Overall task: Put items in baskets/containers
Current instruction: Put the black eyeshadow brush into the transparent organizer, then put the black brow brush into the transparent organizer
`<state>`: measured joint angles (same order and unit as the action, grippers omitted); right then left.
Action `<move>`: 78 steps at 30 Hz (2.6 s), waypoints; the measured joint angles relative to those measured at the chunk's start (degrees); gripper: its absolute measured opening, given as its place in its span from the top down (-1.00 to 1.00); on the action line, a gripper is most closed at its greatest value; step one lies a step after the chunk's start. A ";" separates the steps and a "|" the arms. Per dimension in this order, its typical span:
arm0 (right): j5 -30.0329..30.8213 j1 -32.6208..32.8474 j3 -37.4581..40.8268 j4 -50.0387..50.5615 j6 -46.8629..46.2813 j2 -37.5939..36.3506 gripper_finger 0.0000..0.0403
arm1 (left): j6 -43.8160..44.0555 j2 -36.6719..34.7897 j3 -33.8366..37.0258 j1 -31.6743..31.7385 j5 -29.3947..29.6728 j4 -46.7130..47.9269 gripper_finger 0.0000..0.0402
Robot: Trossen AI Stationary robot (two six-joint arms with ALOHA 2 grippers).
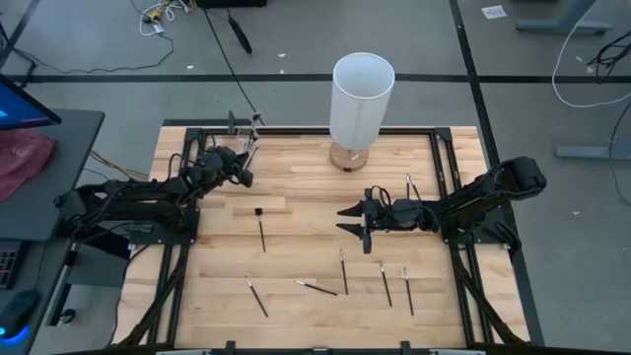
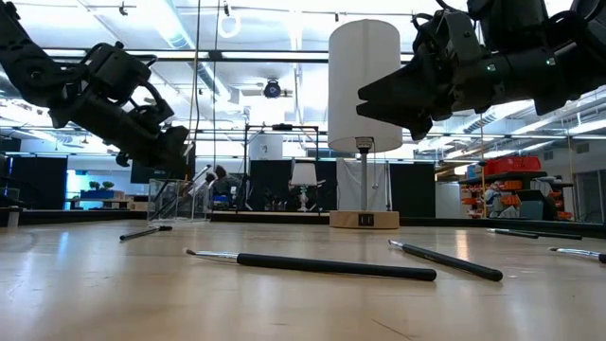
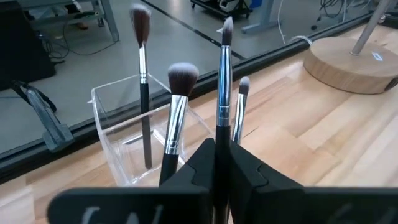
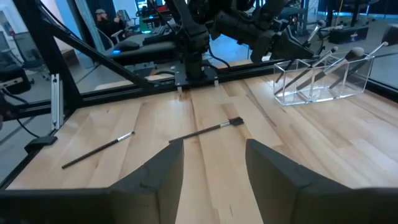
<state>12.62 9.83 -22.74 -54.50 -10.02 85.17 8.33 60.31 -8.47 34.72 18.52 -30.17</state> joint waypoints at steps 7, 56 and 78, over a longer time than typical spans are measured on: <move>0.00 0.02 0.00 0.02 -0.11 0.00 0.13 | -0.07 0.00 0.00 0.00 0.02 0.58 0.68; 0.66 -4.18 0.00 0.63 3.38 0.00 0.13 | 60.14 1.81 -25.48 -55.39 -7.85 57.59 0.62; 0.63 -4.42 -0.02 1.55 3.30 0.02 0.13 | 74.52 26.96 -30.75 -54.81 14.55 60.24 -0.06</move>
<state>13.26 5.41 -22.76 -52.95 -6.72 85.19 82.85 87.27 -39.22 -20.09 33.08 30.06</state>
